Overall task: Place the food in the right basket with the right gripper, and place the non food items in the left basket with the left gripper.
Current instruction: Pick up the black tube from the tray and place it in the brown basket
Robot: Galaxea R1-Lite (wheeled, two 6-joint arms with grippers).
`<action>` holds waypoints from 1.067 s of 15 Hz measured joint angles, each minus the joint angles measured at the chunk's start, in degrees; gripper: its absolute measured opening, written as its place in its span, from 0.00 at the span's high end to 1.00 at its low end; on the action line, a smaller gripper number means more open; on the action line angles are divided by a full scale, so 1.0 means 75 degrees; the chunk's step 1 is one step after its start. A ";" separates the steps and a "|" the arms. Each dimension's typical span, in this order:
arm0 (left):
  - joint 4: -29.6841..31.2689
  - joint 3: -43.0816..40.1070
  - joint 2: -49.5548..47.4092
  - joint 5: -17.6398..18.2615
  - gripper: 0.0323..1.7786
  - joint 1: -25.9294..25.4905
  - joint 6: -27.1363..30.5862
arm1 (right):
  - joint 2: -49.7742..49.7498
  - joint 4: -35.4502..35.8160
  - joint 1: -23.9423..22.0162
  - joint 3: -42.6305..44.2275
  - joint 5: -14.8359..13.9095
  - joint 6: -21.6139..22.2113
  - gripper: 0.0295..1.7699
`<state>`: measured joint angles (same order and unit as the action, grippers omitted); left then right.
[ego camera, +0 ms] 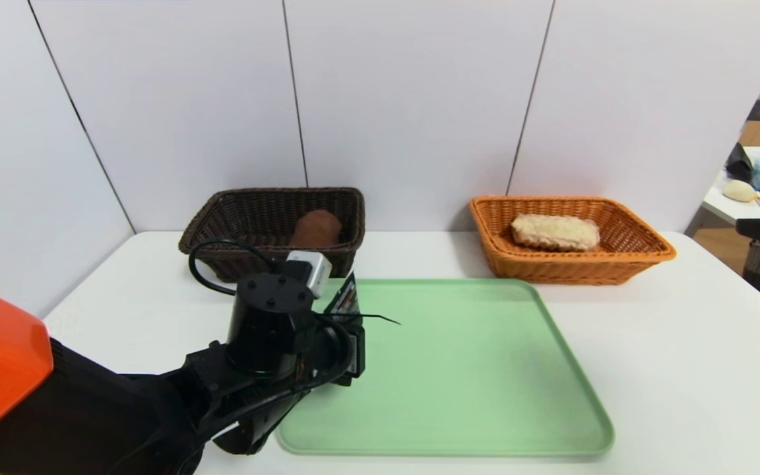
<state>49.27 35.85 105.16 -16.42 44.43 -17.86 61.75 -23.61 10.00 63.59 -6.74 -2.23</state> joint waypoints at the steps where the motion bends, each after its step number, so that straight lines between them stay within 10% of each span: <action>1: -0.0120 -0.0003 -0.0075 0.0007 0.81 0.0024 -0.0003 | -0.0002 -0.0008 0.0003 -0.0023 0.0003 -0.0003 0.04; 10: -0.2557 0.1845 -0.1890 -0.0003 0.81 -0.0015 -0.0265 | -0.0067 -0.0011 0.0055 -0.0283 0.0003 0.0000 0.04; 16: -0.3769 0.3735 -0.2241 0.0231 0.81 -0.1372 -0.0286 | -0.0140 0.0007 0.0059 -0.0411 0.0000 0.0005 0.04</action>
<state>21.00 63.87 88.35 -14.69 34.15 -20.00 60.70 -23.56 10.44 60.50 -6.74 -2.19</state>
